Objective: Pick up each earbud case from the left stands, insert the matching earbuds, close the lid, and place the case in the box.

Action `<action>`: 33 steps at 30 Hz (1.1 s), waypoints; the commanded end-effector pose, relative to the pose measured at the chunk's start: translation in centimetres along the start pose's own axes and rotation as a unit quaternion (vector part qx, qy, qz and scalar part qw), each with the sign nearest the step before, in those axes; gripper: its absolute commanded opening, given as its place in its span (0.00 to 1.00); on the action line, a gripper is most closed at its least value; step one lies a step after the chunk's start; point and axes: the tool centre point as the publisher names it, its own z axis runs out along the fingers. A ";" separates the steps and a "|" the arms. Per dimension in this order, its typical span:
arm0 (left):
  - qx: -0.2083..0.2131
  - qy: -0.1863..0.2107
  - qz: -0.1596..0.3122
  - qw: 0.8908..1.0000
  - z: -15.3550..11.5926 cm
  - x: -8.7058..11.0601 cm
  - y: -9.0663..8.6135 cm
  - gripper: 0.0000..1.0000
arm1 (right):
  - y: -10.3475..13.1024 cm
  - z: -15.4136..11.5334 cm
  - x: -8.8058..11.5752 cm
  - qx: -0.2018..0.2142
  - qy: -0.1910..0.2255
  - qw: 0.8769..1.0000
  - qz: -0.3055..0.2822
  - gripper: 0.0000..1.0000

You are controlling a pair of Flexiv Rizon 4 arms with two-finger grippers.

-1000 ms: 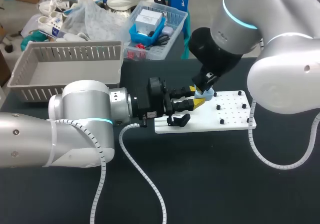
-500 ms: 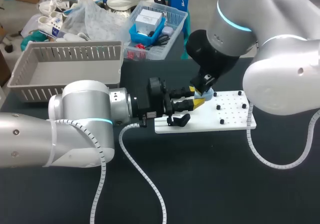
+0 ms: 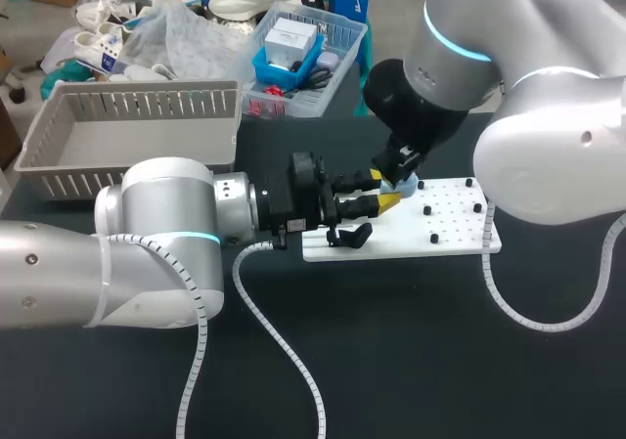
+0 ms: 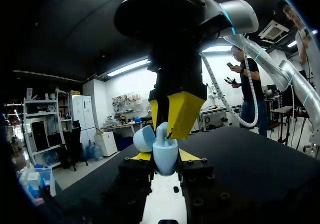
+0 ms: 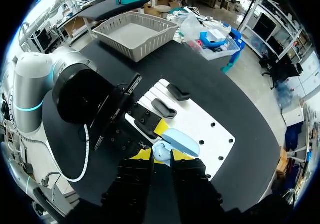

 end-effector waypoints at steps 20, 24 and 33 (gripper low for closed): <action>-0.001 0.000 0.001 1.000 0.1 -0.1 -0.1 0.00 | 0.0 -0.5 0.1 0.005 -0.003 1.000 0.000 0.19; -0.001 0.000 0.001 1.000 0.1 -0.1 -0.1 0.00 | -0.1 -0.5 0.1 0.006 -0.003 1.000 0.003 0.22; -0.001 0.000 0.001 1.000 0.1 -0.1 -0.1 0.00 | 0.0 -0.6 0.1 0.006 -0.004 1.000 0.003 0.24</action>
